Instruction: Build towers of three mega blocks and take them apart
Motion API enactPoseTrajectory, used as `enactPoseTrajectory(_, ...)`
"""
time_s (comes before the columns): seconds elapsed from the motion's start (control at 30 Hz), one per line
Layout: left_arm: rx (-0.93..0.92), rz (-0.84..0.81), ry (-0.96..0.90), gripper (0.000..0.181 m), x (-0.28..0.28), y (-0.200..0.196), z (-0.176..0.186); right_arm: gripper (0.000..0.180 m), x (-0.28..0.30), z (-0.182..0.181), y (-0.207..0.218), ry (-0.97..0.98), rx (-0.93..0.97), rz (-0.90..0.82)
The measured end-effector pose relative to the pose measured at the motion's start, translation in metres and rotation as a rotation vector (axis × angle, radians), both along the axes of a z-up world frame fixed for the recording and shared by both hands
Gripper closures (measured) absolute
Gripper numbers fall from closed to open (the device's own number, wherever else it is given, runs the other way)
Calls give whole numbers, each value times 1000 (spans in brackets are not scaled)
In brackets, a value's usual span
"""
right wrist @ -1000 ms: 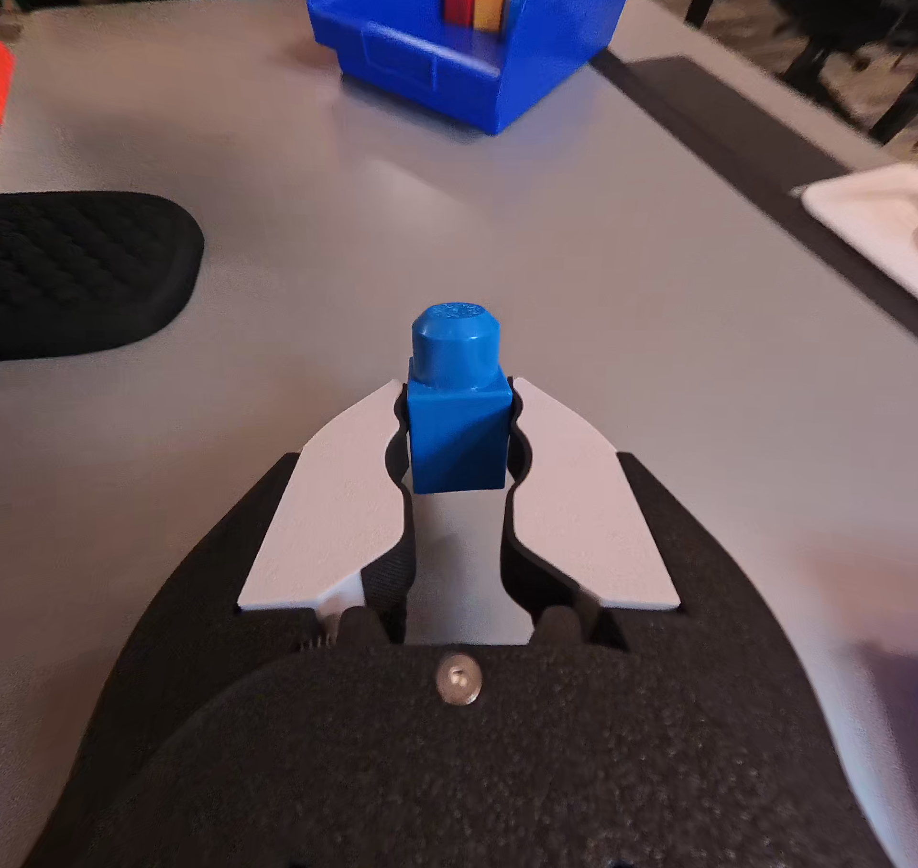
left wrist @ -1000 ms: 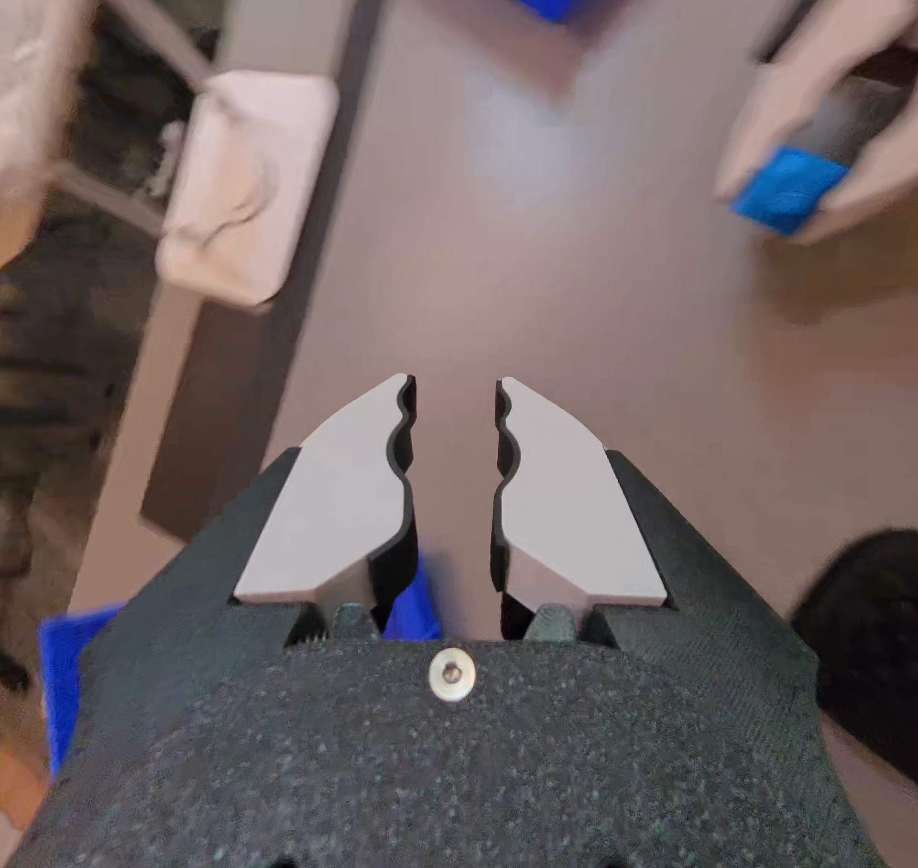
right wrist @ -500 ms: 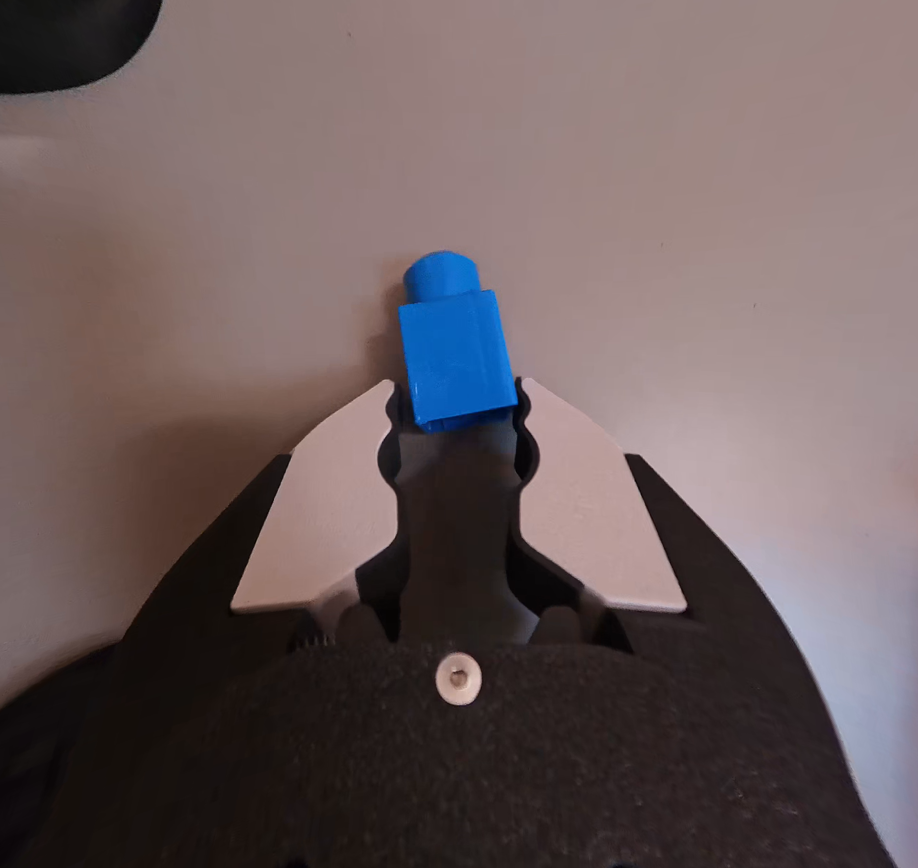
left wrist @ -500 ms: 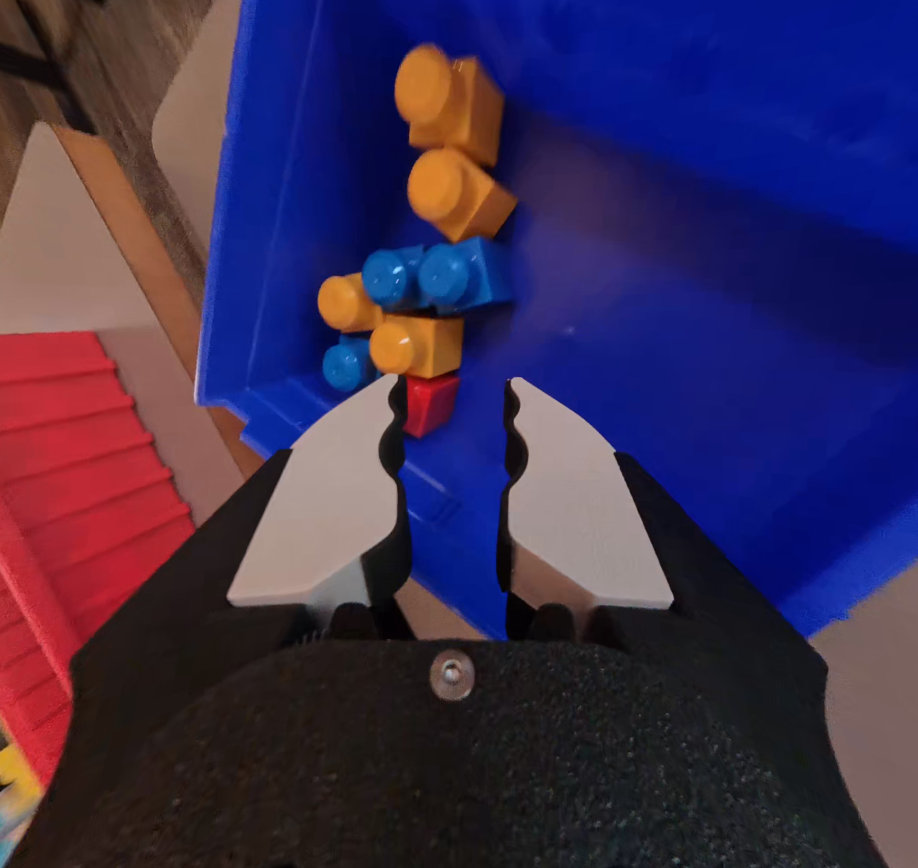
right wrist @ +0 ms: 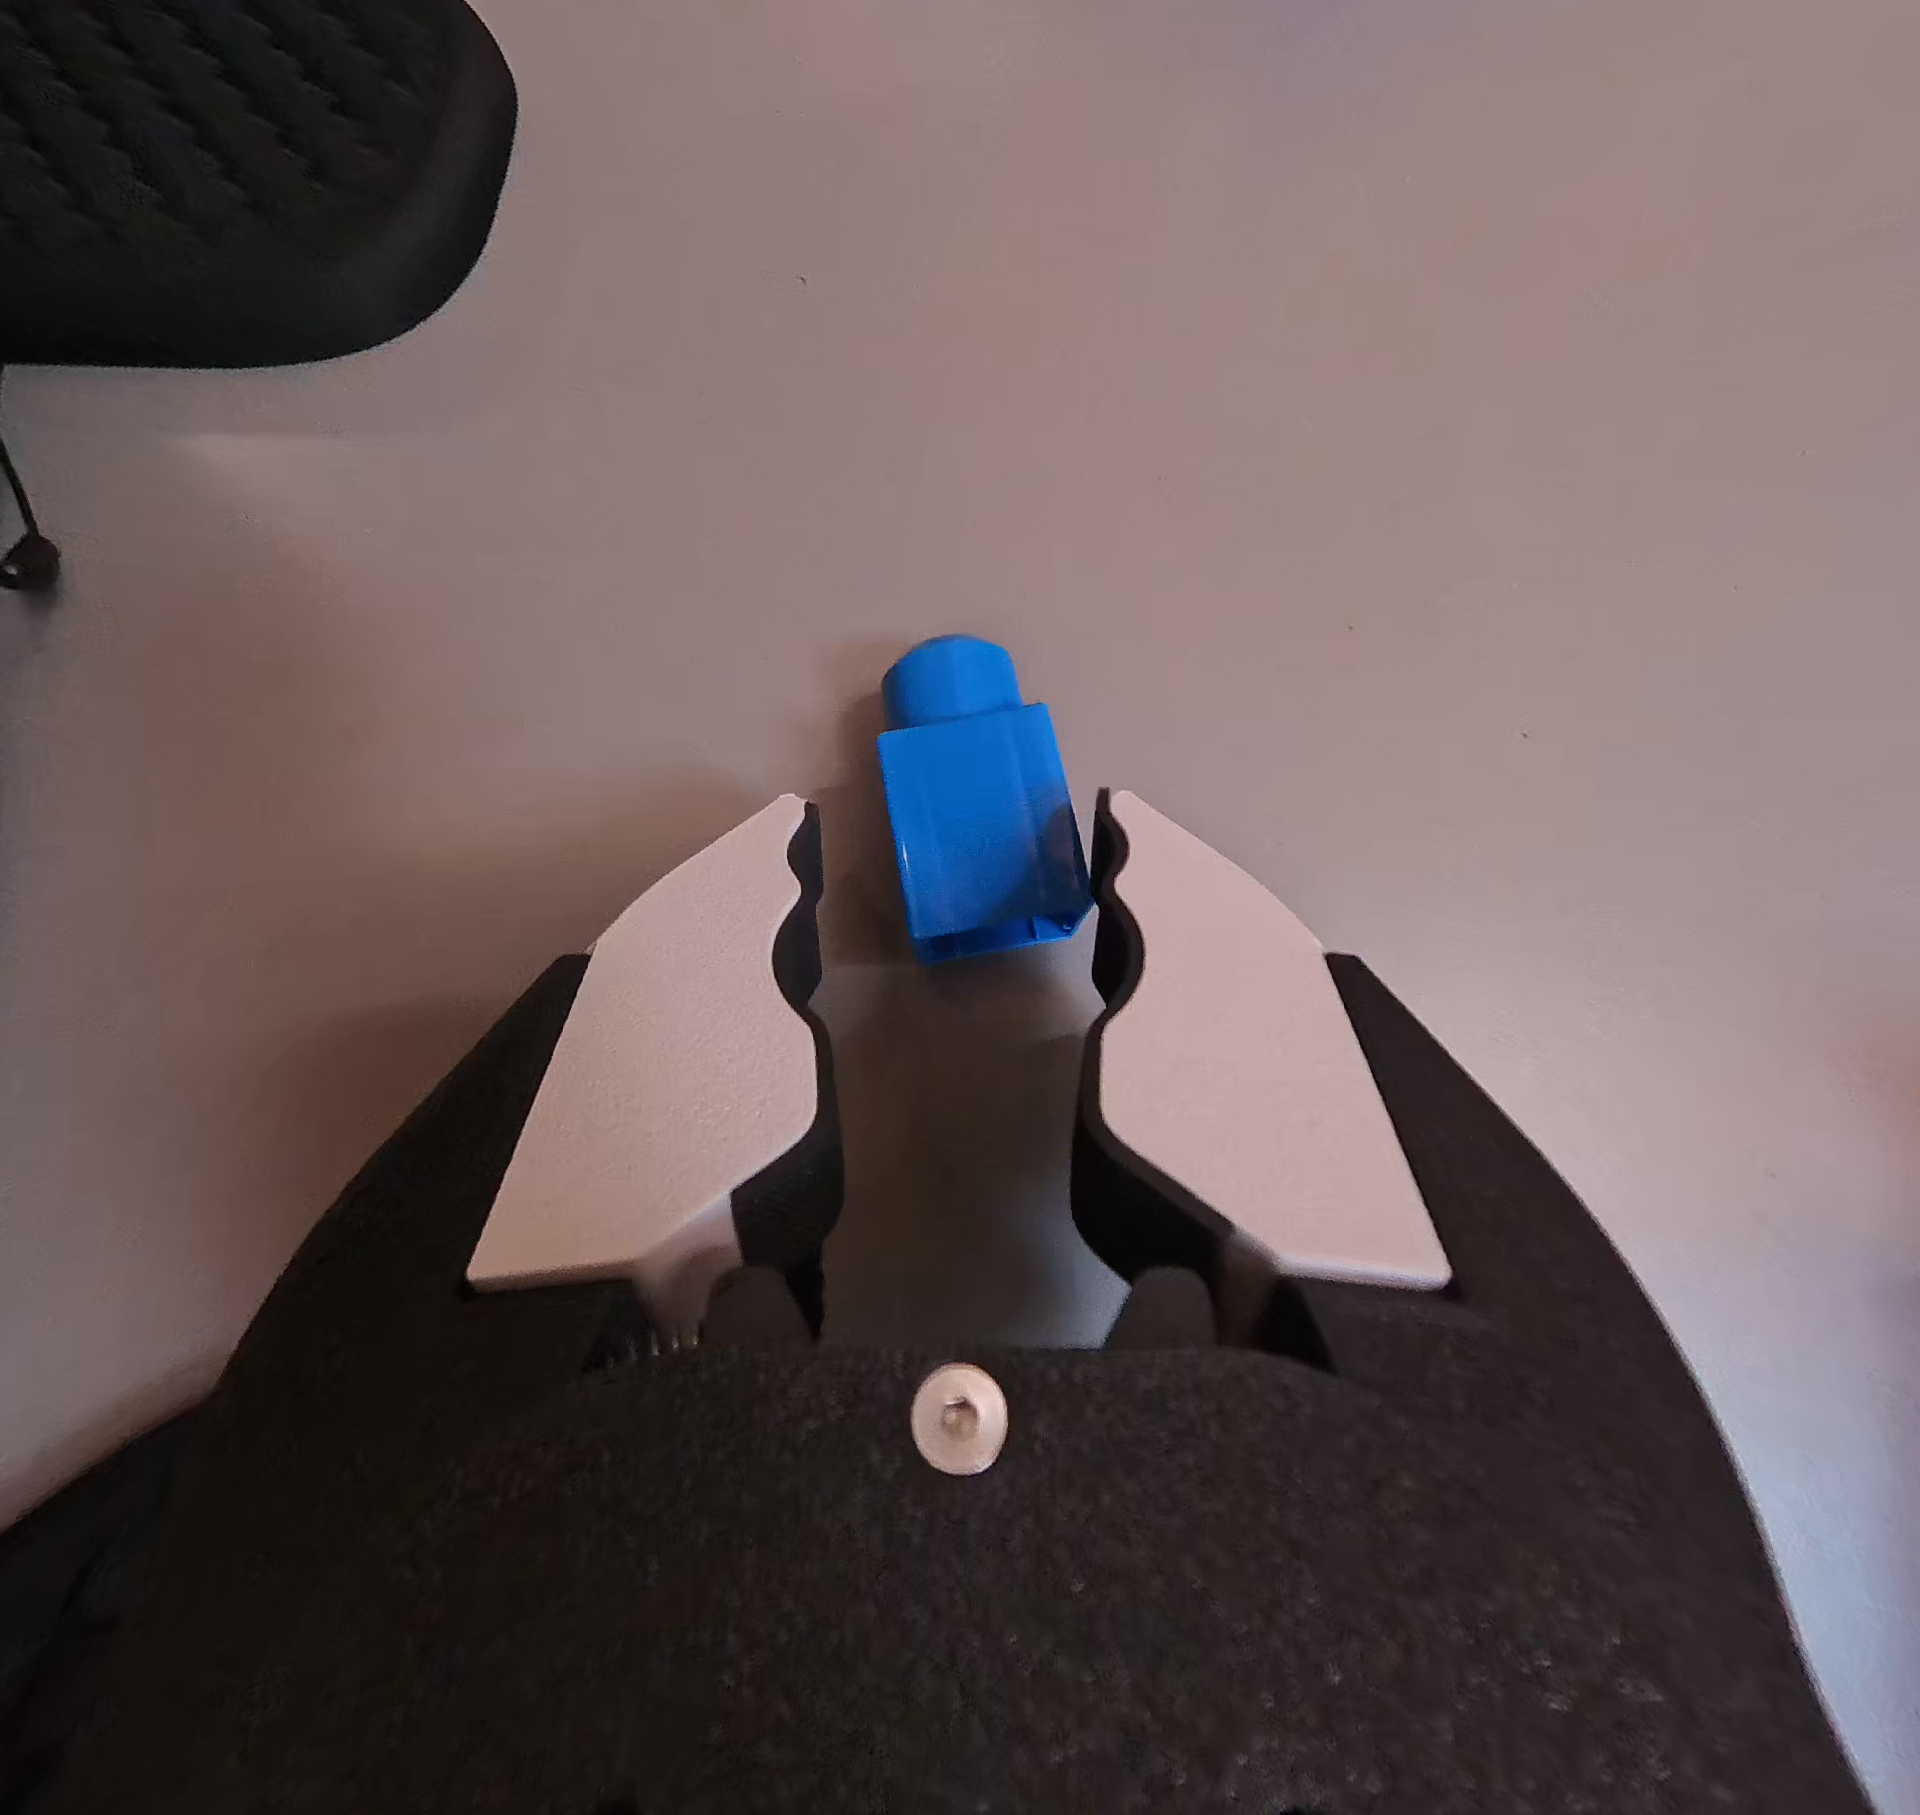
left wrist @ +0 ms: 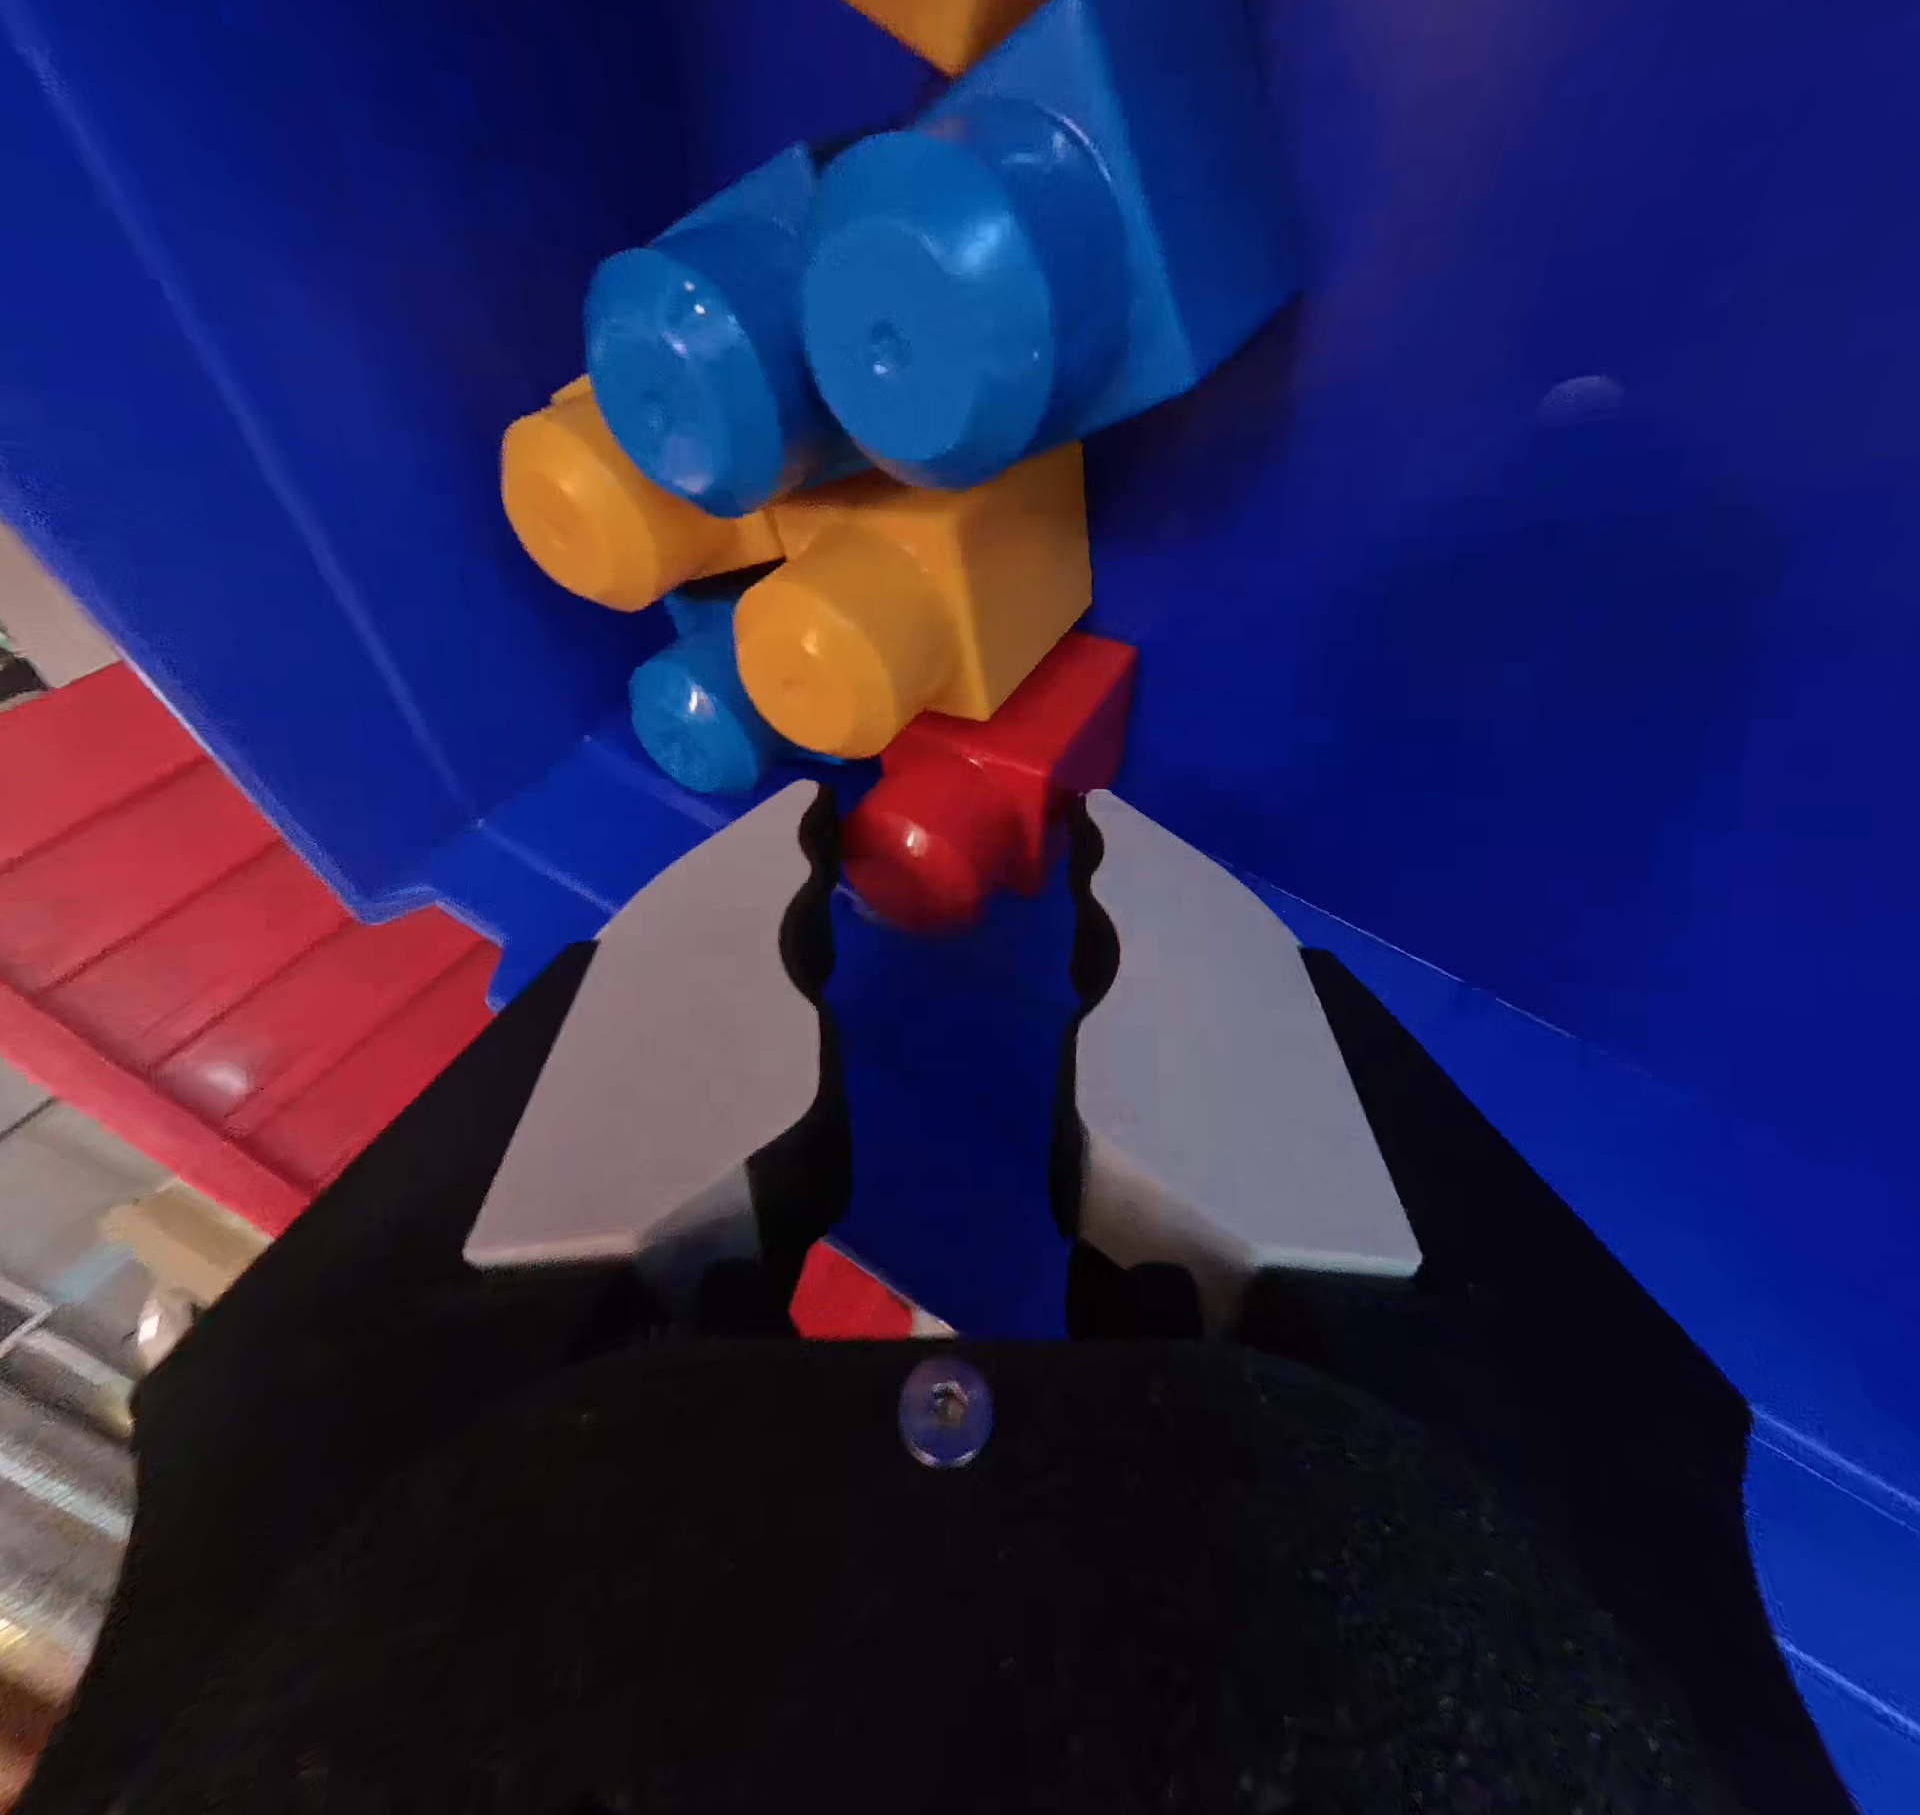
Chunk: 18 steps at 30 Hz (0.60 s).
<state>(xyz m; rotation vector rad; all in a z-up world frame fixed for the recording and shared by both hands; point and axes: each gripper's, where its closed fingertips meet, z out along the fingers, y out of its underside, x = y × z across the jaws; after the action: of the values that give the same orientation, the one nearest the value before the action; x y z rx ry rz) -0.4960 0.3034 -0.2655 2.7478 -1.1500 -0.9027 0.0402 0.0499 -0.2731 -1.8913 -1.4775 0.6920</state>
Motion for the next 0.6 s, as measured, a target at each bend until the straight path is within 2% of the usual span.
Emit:
enactPoseTrajectory(0.13, -14, -30, 20, 144, 6, -3, 8, 128, 1, -1, 1, -5, 6, -7)
enactPoseTrajectory(0.27, 41, -142, -41, 145, 42, -17, 50, 128, 1, 4, 5, 12, 24, -23)
enactPoseTrajectory(0.43, 34, -407, -187, 145, 156, -76, 100, 126, -3, 9, 6, 38, 31, -26)
enactPoseTrajectory(0.5, -8, -531, -203, 145, 208, -107, 100, 124, -5, 8, 5, 29, 37, -20)
enactPoseTrajectory(0.6, -79, -719, -207, 144, 284, -151, 78, 124, -6, 4, 2, -9, 58, -14)
